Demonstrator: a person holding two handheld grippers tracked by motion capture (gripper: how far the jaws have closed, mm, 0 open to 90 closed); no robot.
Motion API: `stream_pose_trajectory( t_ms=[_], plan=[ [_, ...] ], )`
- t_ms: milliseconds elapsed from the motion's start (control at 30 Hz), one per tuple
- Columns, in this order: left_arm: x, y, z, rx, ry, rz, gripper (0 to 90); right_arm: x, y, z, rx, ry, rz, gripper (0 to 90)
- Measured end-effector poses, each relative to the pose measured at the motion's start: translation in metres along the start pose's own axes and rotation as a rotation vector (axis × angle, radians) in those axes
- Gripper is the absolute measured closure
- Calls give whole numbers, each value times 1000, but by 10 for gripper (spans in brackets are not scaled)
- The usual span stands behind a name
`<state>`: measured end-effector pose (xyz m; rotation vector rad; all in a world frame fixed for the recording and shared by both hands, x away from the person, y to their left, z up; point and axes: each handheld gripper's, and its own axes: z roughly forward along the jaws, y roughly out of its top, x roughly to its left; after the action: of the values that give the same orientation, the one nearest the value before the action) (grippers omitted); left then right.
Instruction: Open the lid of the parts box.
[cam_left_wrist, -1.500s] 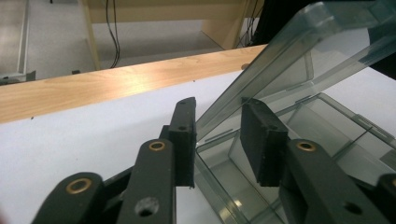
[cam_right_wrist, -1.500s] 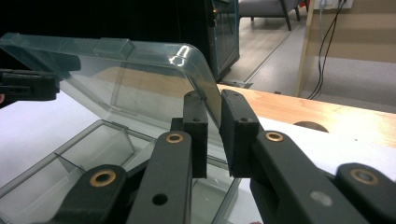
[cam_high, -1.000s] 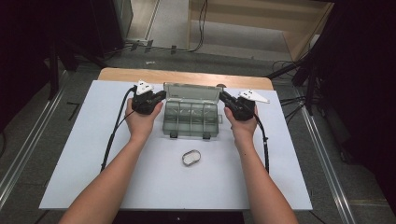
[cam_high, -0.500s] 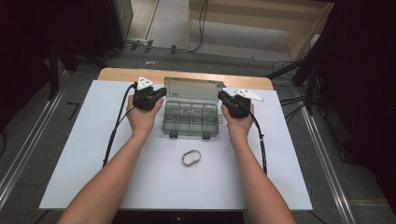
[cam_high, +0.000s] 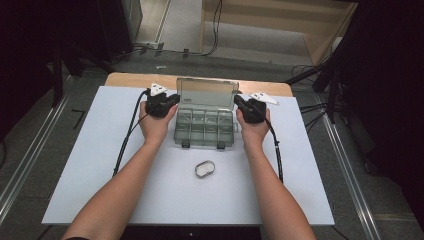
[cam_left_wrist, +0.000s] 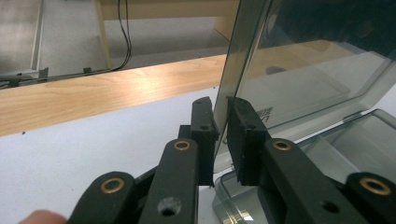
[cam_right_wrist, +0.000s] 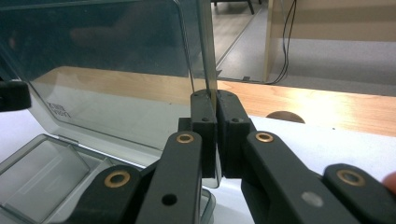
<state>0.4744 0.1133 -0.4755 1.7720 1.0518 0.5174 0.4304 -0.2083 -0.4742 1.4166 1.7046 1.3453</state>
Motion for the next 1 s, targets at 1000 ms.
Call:
stream_pose_trajectory(
  t_ms=[1000],
  plan=[
    [3, -1, 3, 70, -13, -26, 869, -7, -11, 21, 68, -1, 61, 829]
  ],
)
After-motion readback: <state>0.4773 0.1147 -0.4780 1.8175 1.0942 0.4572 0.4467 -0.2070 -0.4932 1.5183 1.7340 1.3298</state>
